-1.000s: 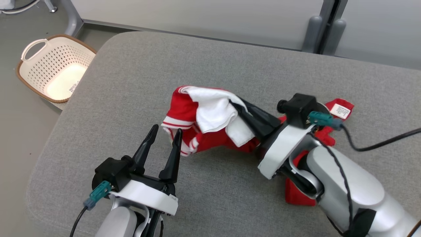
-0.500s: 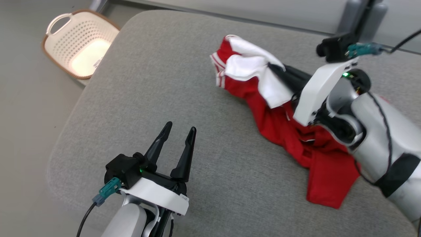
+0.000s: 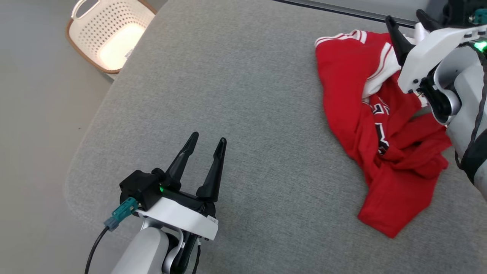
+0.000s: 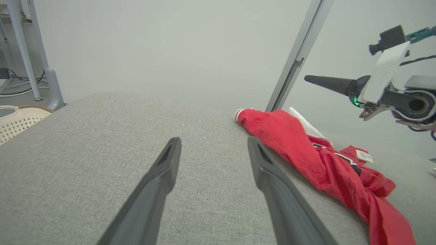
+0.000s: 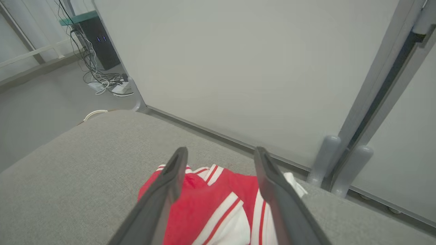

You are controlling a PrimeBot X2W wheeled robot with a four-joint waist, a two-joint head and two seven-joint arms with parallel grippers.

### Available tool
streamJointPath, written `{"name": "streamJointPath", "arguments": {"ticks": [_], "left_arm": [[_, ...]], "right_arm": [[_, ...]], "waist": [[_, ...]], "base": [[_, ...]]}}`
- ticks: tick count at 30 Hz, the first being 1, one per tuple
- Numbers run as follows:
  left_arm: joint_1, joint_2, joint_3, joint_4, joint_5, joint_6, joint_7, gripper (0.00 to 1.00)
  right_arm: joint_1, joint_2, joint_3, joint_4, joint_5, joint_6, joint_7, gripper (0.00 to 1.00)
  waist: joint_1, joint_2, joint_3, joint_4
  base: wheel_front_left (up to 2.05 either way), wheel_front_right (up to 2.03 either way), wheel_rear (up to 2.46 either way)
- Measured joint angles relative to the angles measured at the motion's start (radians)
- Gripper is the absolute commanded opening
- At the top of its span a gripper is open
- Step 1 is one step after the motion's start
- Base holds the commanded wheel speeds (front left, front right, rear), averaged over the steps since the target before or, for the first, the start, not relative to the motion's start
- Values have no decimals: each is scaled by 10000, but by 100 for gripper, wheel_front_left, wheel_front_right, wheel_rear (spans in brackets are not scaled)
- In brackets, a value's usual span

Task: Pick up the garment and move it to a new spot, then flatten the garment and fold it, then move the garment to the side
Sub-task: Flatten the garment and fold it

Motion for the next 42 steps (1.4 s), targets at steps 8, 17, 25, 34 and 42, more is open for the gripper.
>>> {"name": "streamJointPath", "arguments": {"ticks": [8,17,25,34,42], "left_arm": [[-37,-2,566,-17,495,0,0,100],[177,-4,1175,-301,851,-12,0,100],[511,-2,1582,-382,1034,-15,0,100],[1150,-2,1962,-313,1005,-50,0,100],[1234,-2,1983,-188,1032,-67,0,100]], "right_arm": [[367,393,21,347,-836,0,-2399,100],[2446,-123,-1862,-2257,-2104,0,-2635,100],[5865,512,-4602,-5020,-3831,-2,-2637,100],[9162,2138,-6422,-7074,-5476,0,-2658,100],[9890,2535,-6374,-7611,-6115,0,-2661,100]], "waist": [[0,0,-394,-938],[0,0,-1142,-1977],[0,0,-1631,-2668],[0,0,-2228,-3279],[0,0,-2338,-3425]], "base": [[0,0,0],[0,0,0],[0,0,0],[0,0,0],[0,0,0]]}}
